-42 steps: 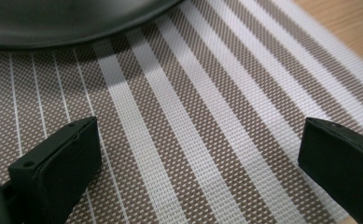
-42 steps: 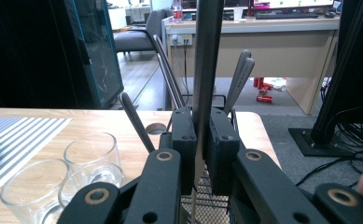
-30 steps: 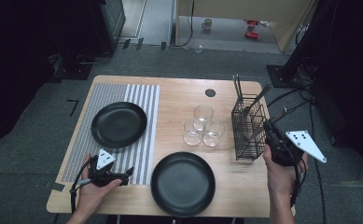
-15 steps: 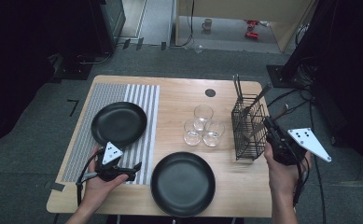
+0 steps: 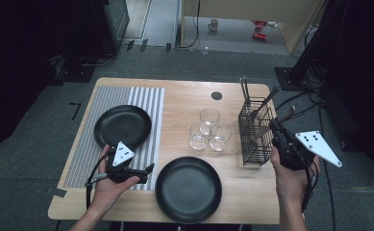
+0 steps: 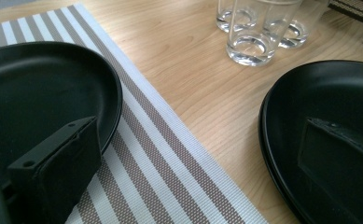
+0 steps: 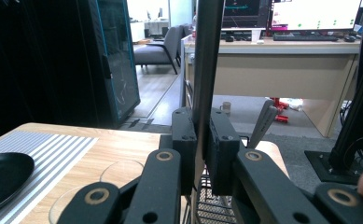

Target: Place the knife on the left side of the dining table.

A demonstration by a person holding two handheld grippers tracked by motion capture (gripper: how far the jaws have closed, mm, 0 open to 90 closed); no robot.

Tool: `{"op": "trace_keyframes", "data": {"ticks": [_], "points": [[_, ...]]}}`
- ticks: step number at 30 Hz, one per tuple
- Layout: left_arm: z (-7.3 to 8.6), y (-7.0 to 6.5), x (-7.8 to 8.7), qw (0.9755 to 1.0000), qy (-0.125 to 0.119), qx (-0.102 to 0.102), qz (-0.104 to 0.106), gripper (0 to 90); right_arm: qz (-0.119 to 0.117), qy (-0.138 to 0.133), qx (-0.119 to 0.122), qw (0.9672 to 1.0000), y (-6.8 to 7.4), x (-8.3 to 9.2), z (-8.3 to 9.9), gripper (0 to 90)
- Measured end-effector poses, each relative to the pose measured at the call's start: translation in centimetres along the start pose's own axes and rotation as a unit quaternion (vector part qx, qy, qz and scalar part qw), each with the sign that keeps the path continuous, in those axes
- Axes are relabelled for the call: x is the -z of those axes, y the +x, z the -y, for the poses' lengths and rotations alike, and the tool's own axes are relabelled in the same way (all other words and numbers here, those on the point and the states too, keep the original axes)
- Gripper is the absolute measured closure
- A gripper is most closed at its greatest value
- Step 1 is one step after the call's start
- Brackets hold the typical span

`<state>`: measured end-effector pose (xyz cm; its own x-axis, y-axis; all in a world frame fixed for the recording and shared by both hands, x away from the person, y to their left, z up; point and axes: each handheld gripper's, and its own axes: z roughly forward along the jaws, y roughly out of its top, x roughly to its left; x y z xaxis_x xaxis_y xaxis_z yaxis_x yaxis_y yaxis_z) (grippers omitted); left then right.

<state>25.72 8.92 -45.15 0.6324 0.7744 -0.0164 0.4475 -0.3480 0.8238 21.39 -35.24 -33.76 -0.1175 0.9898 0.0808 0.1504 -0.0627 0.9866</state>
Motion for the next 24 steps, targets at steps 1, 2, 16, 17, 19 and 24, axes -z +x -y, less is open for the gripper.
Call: {"op": "trace_keyframes", "data": {"ticks": [1,2,16,17,19,24], "points": [[-0.1,-0.1,0.0,1.0000,-0.001,0.001,0.002,0.0,-0.001,0.000,-0.001,1.0000,0.1,0.0,0.0,83.6],[-0.2,-0.1,0.0,1.0000,-0.002,0.000,0.003,0.0,-0.002,-0.001,-0.001,1.0000,0.2,0.0,-0.1,83.6],[-1.6,-1.3,-0.3,0.9997,-0.015,-0.008,0.018,0.0,-0.008,-0.003,0.011,0.9999,1.2,0.1,-0.5,83.6],[-1.7,-1.4,-0.4,0.9997,-0.016,-0.009,0.018,0.0,-0.009,-0.005,0.011,0.9999,1.2,0.1,-0.6,83.6],[-1.8,-1.6,-0.4,0.9996,-0.017,-0.010,0.020,0.0,-0.012,-0.008,0.007,0.9999,1.2,0.3,-0.7,83.6],[-2.0,-1.9,-0.5,0.9995,-0.018,-0.011,0.022,0.0,-0.014,-0.010,0.009,0.9998,1.3,0.5,-1.0,83.6]]}}
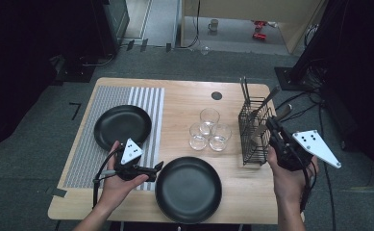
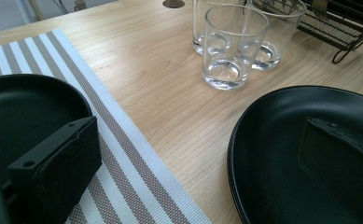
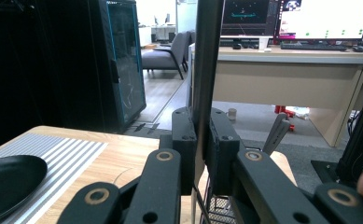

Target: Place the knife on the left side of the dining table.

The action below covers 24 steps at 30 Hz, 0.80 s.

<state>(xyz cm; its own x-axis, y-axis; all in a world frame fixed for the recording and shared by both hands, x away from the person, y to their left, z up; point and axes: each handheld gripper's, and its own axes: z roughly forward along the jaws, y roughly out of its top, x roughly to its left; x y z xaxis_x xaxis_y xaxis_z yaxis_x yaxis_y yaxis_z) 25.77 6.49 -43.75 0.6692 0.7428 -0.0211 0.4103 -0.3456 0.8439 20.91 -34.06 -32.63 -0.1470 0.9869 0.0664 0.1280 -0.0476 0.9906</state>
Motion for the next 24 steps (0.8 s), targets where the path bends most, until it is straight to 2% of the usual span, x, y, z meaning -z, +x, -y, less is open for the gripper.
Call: {"op": "trace_keyframes", "data": {"ticks": [8,24], "points": [[-0.2,-0.3,0.0,1.0000,-0.005,-0.001,0.005,0.0,-0.009,0.002,0.000,1.0000,0.5,-0.1,0.1,83.7],[-1.0,-1.3,-0.4,0.9996,-0.016,-0.007,0.023,0.0,-0.048,0.011,0.001,0.9988,2.8,-1.0,0.8,83.6]]}}
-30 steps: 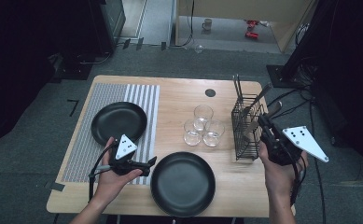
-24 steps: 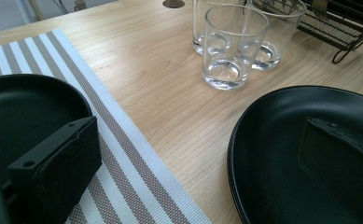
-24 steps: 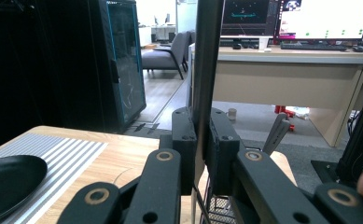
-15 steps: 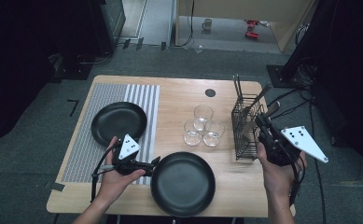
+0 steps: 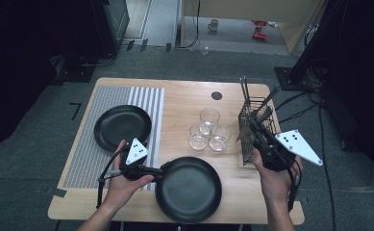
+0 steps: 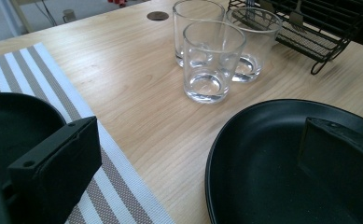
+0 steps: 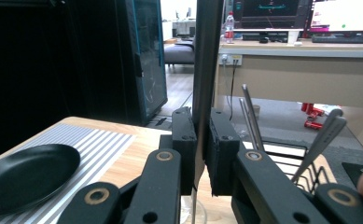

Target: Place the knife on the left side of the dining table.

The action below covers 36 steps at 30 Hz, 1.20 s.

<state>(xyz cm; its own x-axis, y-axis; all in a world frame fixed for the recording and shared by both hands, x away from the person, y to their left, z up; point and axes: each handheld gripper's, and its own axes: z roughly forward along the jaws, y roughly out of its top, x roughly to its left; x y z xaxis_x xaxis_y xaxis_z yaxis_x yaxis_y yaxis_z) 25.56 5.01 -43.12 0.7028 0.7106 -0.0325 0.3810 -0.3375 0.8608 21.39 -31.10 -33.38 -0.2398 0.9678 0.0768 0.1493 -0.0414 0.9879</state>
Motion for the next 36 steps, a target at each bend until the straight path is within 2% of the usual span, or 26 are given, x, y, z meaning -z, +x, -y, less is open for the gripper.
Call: {"op": "trace_keyframes", "data": {"ticks": [25,36], "points": [[-1.3,-1.7,-1.1,0.9995,-0.020,-0.004,0.025,0.0,-0.063,0.011,0.001,0.9979,3.9,-1.2,0.5,83.6],[-2.0,-3.2,-1.9,0.9980,-0.033,-0.029,0.046,0.0,-0.085,0.012,0.000,0.9963,5.3,-1.4,0.6,83.6]]}}
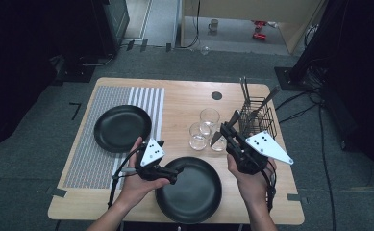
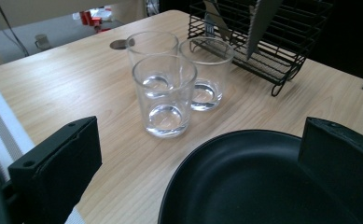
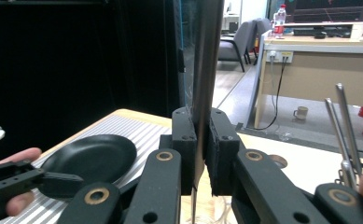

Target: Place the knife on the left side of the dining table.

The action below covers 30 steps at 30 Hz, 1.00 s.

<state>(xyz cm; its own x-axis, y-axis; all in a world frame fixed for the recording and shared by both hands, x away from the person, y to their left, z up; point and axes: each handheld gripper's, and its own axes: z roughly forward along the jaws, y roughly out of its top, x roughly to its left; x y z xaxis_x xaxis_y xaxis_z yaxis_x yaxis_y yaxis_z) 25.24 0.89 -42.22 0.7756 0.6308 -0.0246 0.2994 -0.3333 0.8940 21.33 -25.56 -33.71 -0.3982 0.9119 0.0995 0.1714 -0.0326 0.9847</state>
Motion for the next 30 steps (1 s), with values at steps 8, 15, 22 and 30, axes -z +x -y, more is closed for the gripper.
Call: {"op": "trace_keyframes", "data": {"ticks": [8,15,22,30], "points": [[-0.5,-1.1,-1.1,0.9998,-0.009,-0.012,0.014,0.0,-0.015,0.003,0.001,0.9999,1.0,-0.3,0.1,83.6],[-0.7,-1.5,-1.8,0.9998,-0.011,-0.007,0.013,0.5,-0.025,0.003,-0.002,0.9997,1.6,-0.4,0.3,83.6],[-0.6,-1.6,-2.3,0.9998,-0.015,-0.012,-0.001,6.0,-0.036,0.005,-0.005,0.9993,2.3,-0.5,0.5,83.6],[-0.3,-2.2,-2.6,0.9994,-0.023,-0.021,0.013,15.6,-0.049,0.004,-0.013,0.9987,3.1,-0.6,1.2,83.6]]}}
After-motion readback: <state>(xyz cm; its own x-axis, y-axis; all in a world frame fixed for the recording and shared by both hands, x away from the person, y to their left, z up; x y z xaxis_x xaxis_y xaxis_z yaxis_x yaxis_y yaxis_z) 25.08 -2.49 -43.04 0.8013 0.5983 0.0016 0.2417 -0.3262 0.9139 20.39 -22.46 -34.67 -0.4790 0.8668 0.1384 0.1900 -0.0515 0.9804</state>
